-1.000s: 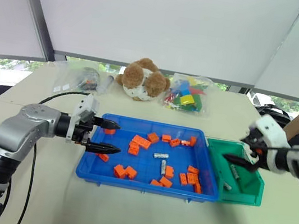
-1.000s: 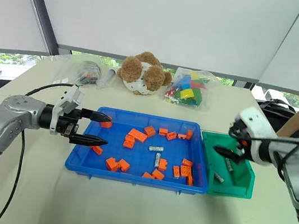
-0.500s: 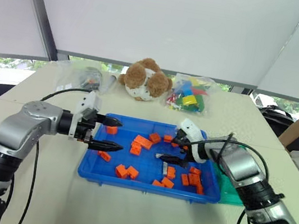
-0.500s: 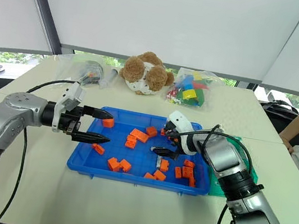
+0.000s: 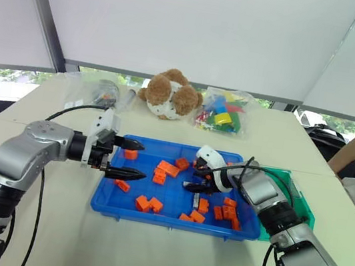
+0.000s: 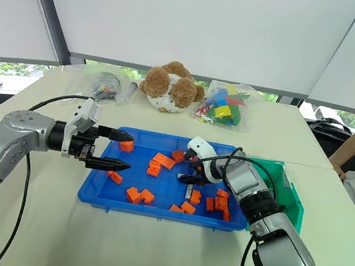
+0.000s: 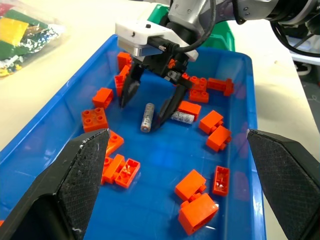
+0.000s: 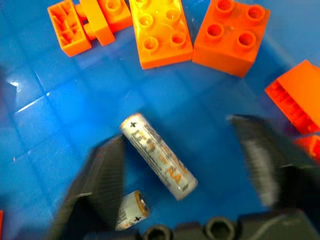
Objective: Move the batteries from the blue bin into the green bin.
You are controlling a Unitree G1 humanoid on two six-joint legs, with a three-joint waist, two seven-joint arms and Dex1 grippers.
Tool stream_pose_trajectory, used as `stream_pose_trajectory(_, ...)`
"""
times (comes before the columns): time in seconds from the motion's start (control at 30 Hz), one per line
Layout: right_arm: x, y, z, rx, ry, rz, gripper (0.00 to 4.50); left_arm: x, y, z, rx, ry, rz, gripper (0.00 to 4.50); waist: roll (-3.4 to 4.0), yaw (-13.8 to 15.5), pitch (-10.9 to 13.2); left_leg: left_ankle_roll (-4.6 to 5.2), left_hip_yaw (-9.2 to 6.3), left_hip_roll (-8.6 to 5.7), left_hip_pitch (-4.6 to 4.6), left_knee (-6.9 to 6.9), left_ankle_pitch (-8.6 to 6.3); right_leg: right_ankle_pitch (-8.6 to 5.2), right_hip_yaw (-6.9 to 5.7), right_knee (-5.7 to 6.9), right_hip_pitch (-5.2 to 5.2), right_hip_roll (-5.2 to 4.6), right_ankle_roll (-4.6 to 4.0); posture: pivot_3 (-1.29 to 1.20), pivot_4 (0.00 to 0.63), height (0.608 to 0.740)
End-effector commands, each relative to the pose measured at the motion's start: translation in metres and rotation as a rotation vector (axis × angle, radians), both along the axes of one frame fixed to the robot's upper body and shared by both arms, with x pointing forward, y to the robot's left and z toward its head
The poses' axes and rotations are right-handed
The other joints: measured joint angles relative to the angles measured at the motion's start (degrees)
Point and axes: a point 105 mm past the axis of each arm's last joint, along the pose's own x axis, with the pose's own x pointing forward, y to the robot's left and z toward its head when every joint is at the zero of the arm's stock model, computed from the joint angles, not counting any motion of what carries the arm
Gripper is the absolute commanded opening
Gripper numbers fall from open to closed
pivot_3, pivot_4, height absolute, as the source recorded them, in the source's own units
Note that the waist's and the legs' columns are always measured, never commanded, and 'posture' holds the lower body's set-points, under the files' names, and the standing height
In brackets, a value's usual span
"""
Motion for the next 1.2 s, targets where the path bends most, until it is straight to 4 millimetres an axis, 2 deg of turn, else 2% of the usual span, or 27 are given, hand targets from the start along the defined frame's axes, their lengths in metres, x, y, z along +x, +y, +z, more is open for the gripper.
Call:
stream_pose_trajectory(0.03, 0.001, 0.001, 0.008, 0.009, -0.01, 0.004, 1.57, -0.003, 0.002, 0.011, -0.006, -0.042, -0.001, 4.5, 0.0, 0.0, 0.0, 0.0, 0.0, 0.0, 0.0, 0.0, 0.0, 0.0, 0.0, 0.0, 0.0, 0.0, 0.0, 0.0, 0.15, 0.733)
stream_pose_trajectory(0.07, 0.001, 0.001, 0.008, 0.01, -0.012, 0.004, 1.15, -0.003, 0.002, 0.011, -0.005, -0.042, -0.001, 4.5, 0.0, 0.0, 0.0, 0.0, 0.0, 0.0, 0.0, 0.0, 0.0, 0.0, 0.0, 0.0, 0.0, 0.0, 0.0, 0.0, 0.15, 0.733)
stream_pose_trajectory(0.13, 0.001, 0.001, 0.015, 0.024, -0.028, 0.001, 0.02, -0.002, 0.002, 0.011, -0.005, -0.041, -0.002, 4.5, 0.0, 0.1, 0.0, -0.01, 0.0, 0.0, 0.0, 0.0, 0.0, 0.0, 0.0, 0.0, 0.01, -0.01, 0.0, 0.0, 0.15, 0.733)
stream_pose_trajectory(0.2, -0.001, 0.003, 0.029, 0.062, -0.055, 0.004, 0.03, -0.002, 0.001, 0.011, -0.005, -0.041, -0.004, 4.5, 0.0, 0.1, 0.0, -0.01, 0.0, -0.01, -0.01, 0.0, 0.0, 0.0, 0.0, 0.0, 0.0, -0.01, 0.0, 0.0, 0.15, 0.733)
stream_pose_trajectory(0.3, -0.008, -0.009, 0.071, 0.107, -0.173, -0.008, 0.03, -0.002, -0.001, 0.011, -0.007, -0.039, -0.013, 4.5, 0.03, 0.3, 0.0, -0.01, 0.0, 0.0, -0.01, 0.0, 0.0, 0.0, 0.0, 0.0, 0.0, -0.01, 0.0, 0.0, 0.15, 0.733)
stream_pose_trajectory(0.4, -0.017, -0.042, 0.108, 0.119, -0.282, -0.1, 0.03, -0.002, -0.002, 0.011, -0.009, -0.038, -0.019, 4.5, 0.03, 0.6, 0.0, 0.0, -0.01, -0.02, -0.06, 0.0, 0.0, 0.0, -0.01, -0.01, -0.02, -0.04, 0.0, 0.0, 0.15, 0.733)
stream_pose_trajectory(0.5, -0.029, -0.085, 0.125, 0.081, -0.344, -0.211, 0.03, -0.002, -0.003, 0.009, -0.011, -0.034, -0.026, 4.5, 0.02, 0.6, 0.0, 0.01, -0.02, -0.02, -0.06, 0.0, -0.01, 0.0, -0.03, -0.05, 0.01, -0.04, 0.0, 0.0, 0.15, 0.733)
stream_pose_trajectory(0.6, -0.043, -0.129, 0.126, 0.01, -0.358, -0.335, 0.03, -0.002, -0.005, 0.008, -0.012, -0.029, -0.036, 4.5, 0.01, 0.6, 0.0, 0.03, -0.02, -0.03, -0.04, -0.01, -0.02, 0.0, -0.02, -0.1, 0.04, -0.04, 0.0, 0.0, 0.15, 0.733)
stream_pose_trajectory(0.67, -0.053, -0.151, 0.116, -0.039, -0.327, -0.398, 0.03, -0.001, -0.006, 0.008, -0.014, -0.028, -0.043, 4.5, 0.02, 0.4, 0.0, 0.03, 0.0, -0.03, -0.03, -0.01, -0.02, 0.0, 0.0, -0.12, 0.04, -0.03, 0.0, 0.0, 0.15, 0.733)
stream_pose_trajectory(0.73, -0.06, -0.166, 0.104, -0.089, -0.297, -0.437, 0.03, 0.0, -0.007, 0.007, -0.013, -0.027, -0.051, 4.5, 0.02, 0.1, 0.0, 0.03, -0.01, -0.03, -0.01, -0.01, -0.02, 0.0, 0.01, -0.1, 0.04, -0.01, 0.0, 0.0, 0.15, 0.733)
stream_pose_trajectory(0.83, -0.067, -0.176, 0.088, -0.113, -0.254, -0.458, 0.03, 0.001, -0.01, 0.007, -0.013, -0.028, -0.063, 4.5, 0.03, -0.1, 0.0, 0.04, -0.01, -0.02, 0.04, -0.03, -0.02, 0.0, 0.06, -0.08, 0.03, 0.03, 0.0, 0.0, 0.15, 0.733)
stream_pose_trajectory(0.9, -0.07, -0.179, 0.082, -0.11, -0.235, -0.469, 1.08, 0.002, -0.012, 0.007, -0.014, -0.03, -0.071, 4.5, 0.03, -0.1, 0.0, 0.04, -0.01, -0.02, 0.05, -0.03, -0.02, 0.0, 0.07, -0.07, 0.03, 0.03, 0.0, 0.0, 0.15, 0.733)
stream_pose_trajectory(0.93, -0.071, -0.18, 0.08, -0.103, -0.228, -0.477, 1.44, 0.002, -0.012, 0.007, -0.013, -0.031, -0.073, 4.5, 0.03, 0.0, 0.0, 0.04, -0.01, -0.02, 0.04, -0.03, -0.02, 0.0, 0.07, -0.07, 0.03, 0.03, 0.0, 0.0, 0.15, 0.733)
stream_pose_trajectory(1.0, -0.072, -0.18, 0.082, -0.093, -0.227, -0.476, 2.47, 0.002, -0.012, 0.007, -0.012, -0.032, -0.074, 4.5, 0.03, 0.2, 0.0, 0.03, 0.0, -0.02, 0.03, -0.02, -0.02, 0.0, 0.08, -0.08, 0.03, 0.02, 0.0, 0.0, 0.15, 0.733)
stream_pose_trajectory(1.1, -0.072, -0.172, 0.093, -0.088, -0.258, -0.445, 3.99, 0.002, -0.011, 0.007, -0.009, -0.033, -0.074, 4.5, 0.03, 0.3, 0.0, 0.03, -0.01, -0.02, 0.03, -0.01, -0.02, 0.0, 0.07, -0.08, 0.03, 0.02, 0.0, 0.0, 0.15, 0.733)
stream_pose_trajectory(1.13, -0.071, -0.162, 0.101, -0.075, -0.279, -0.41, 4.47, 0.002, -0.011, 0.007, -0.008, -0.033, -0.073, 4.5, 0.03, 0.3, 0.0, 0.03, 0.0, -0.02, 0.03, -0.01, -0.02, 0.0, 0.07, -0.08, 0.03, 0.02, 0.0, 0.0, 0.15, 0.733)
stream_pose_trajectory(1.2, -0.071, -0.144, 0.112, -0.042, -0.299, -0.347, 4.47, 0.002, -0.011, 0.007, -0.008, -0.033, -0.072, 4.5, 0.04, 0.1, 0.0, 0.03, 0.01, -0.02, 0.02, -0.01, -0.02, 0.0, 0.08, -0.08, 0.03, 0.01, 0.0, 0.0, 0.15, 0.733)
